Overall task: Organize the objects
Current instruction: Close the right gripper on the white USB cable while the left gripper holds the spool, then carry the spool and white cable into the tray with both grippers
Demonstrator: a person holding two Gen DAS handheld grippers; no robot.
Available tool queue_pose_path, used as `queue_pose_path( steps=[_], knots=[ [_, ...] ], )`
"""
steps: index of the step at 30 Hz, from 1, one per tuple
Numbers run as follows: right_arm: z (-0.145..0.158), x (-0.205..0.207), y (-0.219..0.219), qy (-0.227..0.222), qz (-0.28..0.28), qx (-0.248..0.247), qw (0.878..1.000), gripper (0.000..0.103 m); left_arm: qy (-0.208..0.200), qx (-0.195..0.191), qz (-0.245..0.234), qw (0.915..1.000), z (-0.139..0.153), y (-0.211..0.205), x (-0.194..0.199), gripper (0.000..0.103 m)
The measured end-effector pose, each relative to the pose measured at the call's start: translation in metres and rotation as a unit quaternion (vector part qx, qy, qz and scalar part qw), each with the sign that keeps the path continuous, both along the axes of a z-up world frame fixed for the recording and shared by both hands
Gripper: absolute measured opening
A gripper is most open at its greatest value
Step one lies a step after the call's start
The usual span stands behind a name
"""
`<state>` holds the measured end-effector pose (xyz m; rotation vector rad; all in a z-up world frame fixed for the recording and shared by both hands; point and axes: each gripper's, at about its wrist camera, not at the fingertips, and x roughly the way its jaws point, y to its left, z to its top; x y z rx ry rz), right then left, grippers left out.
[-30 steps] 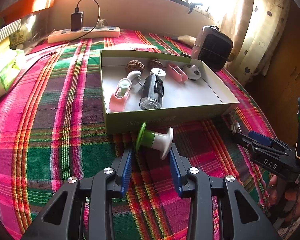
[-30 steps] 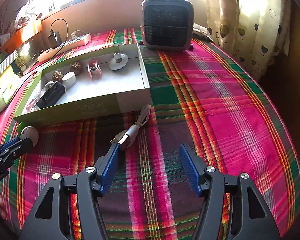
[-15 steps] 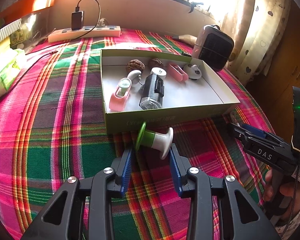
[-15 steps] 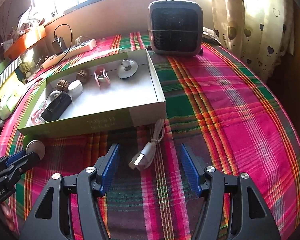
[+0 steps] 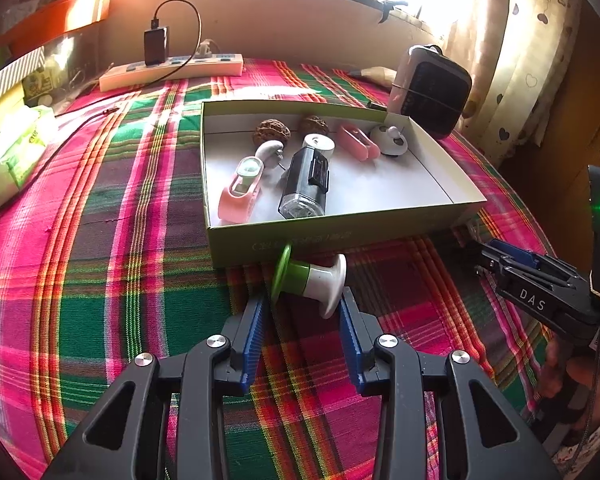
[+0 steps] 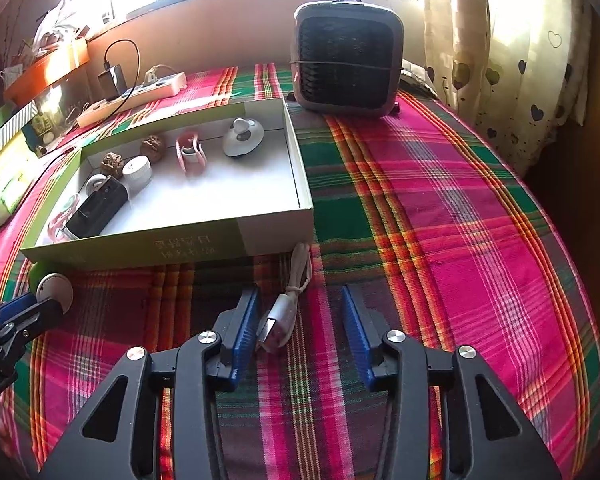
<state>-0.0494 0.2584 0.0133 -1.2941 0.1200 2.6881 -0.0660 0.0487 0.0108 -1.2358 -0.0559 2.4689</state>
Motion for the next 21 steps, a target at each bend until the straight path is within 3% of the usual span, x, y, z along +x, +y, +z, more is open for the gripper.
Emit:
queue_pose_path(
  steps=[9,21],
  knots=[
    [0.001,0.004,0.011,0.002,0.001,-0.006,1.0,0.015,0.002,-0.015,0.004,0.9999,0.001,0.004,0.0,0.032],
    [0.002,0.007,0.016,0.005,0.01,-0.016,1.0,0.013,0.006,-0.026,0.012,0.9996,0.001,0.007,0.002,0.031]
  ],
)
